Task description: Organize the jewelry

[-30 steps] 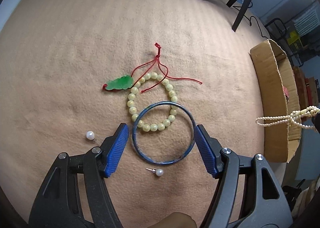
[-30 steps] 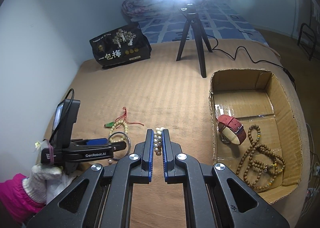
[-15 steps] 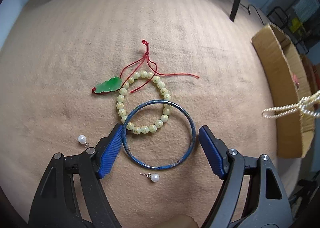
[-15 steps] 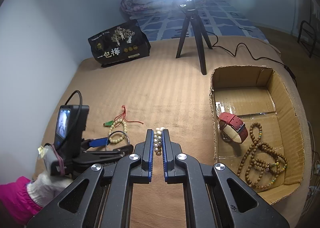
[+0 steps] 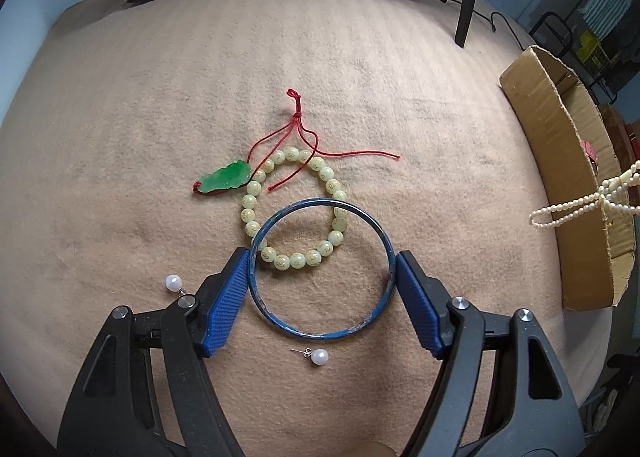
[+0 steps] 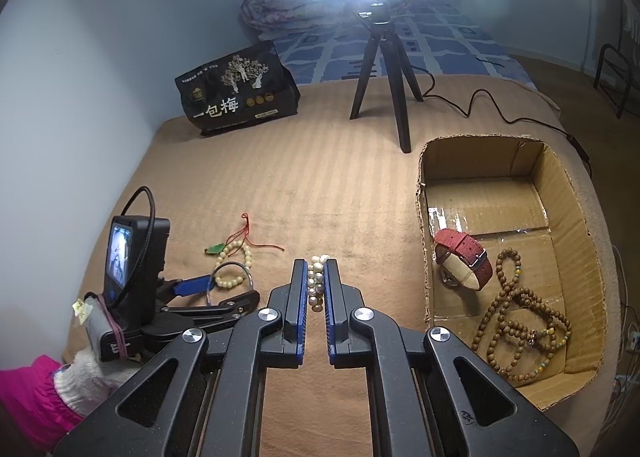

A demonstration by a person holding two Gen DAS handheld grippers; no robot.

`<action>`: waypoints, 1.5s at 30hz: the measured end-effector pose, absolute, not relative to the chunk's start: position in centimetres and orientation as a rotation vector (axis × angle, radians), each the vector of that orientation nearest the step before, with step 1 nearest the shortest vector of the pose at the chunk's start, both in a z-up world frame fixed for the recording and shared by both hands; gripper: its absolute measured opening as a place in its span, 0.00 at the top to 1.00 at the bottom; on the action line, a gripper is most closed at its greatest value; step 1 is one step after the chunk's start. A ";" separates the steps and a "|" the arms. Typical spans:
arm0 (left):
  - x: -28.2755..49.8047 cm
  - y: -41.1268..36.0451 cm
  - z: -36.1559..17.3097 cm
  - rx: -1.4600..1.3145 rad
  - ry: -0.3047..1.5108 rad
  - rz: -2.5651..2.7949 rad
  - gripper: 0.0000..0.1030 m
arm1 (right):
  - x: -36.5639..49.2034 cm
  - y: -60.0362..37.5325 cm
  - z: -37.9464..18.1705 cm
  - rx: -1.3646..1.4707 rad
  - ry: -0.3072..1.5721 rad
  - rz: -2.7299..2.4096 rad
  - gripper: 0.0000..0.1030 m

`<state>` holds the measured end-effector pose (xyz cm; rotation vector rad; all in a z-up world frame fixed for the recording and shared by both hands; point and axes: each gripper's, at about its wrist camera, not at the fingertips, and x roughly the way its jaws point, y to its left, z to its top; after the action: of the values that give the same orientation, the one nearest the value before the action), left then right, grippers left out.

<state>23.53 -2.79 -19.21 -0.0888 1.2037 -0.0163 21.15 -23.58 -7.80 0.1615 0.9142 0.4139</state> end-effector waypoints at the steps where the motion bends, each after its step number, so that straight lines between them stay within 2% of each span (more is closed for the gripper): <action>1: 23.4 -2.7 -19.0 -0.091 1.201 -0.016 0.28 | 21.2 -23.6 -7.7 0.161 0.912 0.414 0.94; 9: 21.9 -2.7 -15.6 -0.114 1.137 -0.053 0.28 | 21.2 -24.2 -6.9 0.174 0.888 0.412 0.94; 20: 20.9 -7.4 -11.2 -0.085 1.021 -0.175 0.28 | 20.7 -26.7 -4.8 0.216 0.809 0.378 0.94; 32: 21.0 -13.0 -10.0 -0.085 0.991 -0.281 0.28 | 21.1 -32.3 -3.1 0.290 0.735 0.264 0.94; 45: 20.8 -19.8 -10.1 -0.043 0.990 -0.386 0.27 | 22.3 -36.7 -4.4 0.335 0.757 0.159 0.94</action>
<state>20.81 -19.81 -10.05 -0.0432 0.9898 -0.3860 22.32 -36.68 -4.41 0.3346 0.7566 0.1590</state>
